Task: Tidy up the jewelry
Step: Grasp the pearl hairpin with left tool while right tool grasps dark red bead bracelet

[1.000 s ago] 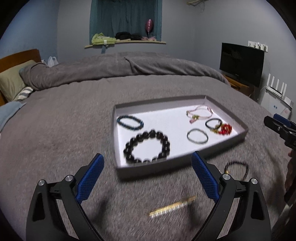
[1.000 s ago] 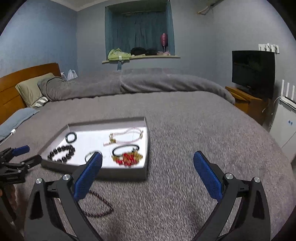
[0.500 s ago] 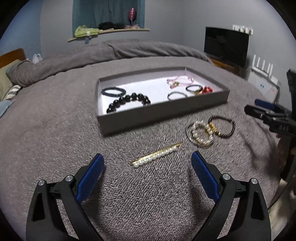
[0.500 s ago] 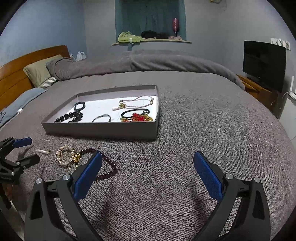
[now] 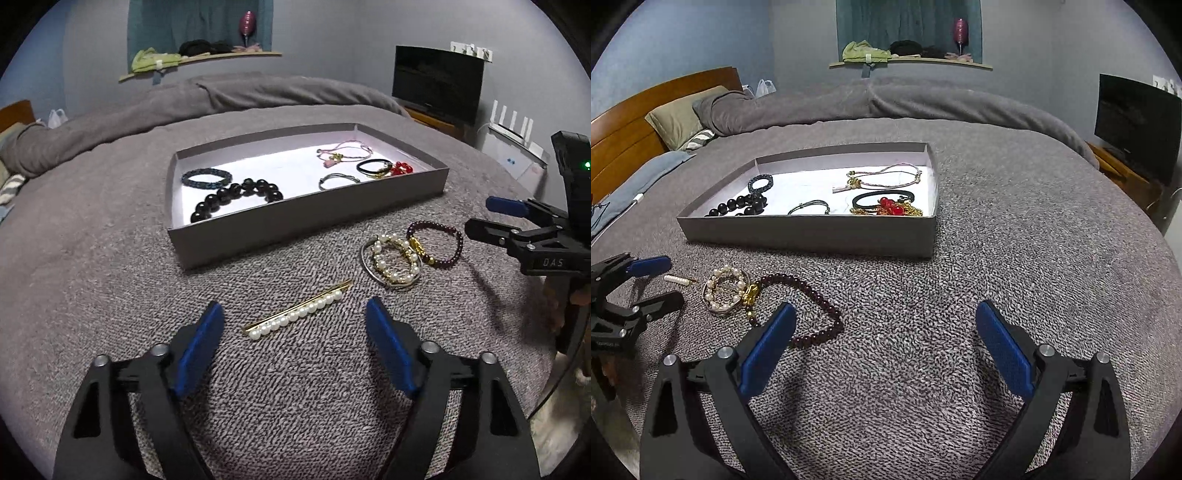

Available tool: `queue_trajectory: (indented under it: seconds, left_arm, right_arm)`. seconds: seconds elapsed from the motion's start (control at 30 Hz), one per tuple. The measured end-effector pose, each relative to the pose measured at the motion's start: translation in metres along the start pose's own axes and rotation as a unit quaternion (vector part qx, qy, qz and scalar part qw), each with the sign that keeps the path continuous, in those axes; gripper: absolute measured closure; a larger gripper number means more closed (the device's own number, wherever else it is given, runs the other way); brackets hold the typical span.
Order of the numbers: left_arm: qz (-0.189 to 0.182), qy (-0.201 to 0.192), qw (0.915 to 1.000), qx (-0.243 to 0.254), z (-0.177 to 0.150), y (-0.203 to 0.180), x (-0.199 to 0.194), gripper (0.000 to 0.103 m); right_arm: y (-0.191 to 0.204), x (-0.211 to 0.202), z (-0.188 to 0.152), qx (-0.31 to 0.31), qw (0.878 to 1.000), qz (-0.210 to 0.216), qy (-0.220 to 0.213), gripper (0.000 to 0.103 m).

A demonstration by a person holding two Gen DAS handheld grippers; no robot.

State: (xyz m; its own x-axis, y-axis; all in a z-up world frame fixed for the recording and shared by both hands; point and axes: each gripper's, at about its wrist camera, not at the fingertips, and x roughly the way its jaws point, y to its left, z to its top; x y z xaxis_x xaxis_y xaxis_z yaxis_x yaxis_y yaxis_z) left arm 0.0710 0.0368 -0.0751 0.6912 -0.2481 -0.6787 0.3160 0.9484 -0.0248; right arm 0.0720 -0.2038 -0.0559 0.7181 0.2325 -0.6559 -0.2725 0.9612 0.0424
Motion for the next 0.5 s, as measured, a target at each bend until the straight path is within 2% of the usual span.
queue_trajectory:
  seconds: [0.17, 0.37, 0.5]
  left_arm:
    - [-0.008, 0.003, 0.9999, 0.007, 0.0, -0.002, 0.001, 0.036]
    - [-0.007, 0.012, 0.9996, 0.026, -0.001, -0.007, 0.001, 0.043]
    - [-0.008, 0.018, 0.9991, 0.037, -0.003, -0.01, -0.002, 0.052]
  right_arm:
    - [0.007, 0.004, 0.0, -0.015, 1.0, 0.004, 0.008, 0.026]
    - [0.013, 0.008, 0.0, -0.027, 0.999, 0.013, 0.015, 0.037]
    - [0.015, 0.01, 0.0, -0.032, 0.999, 0.014, 0.018, 0.042]
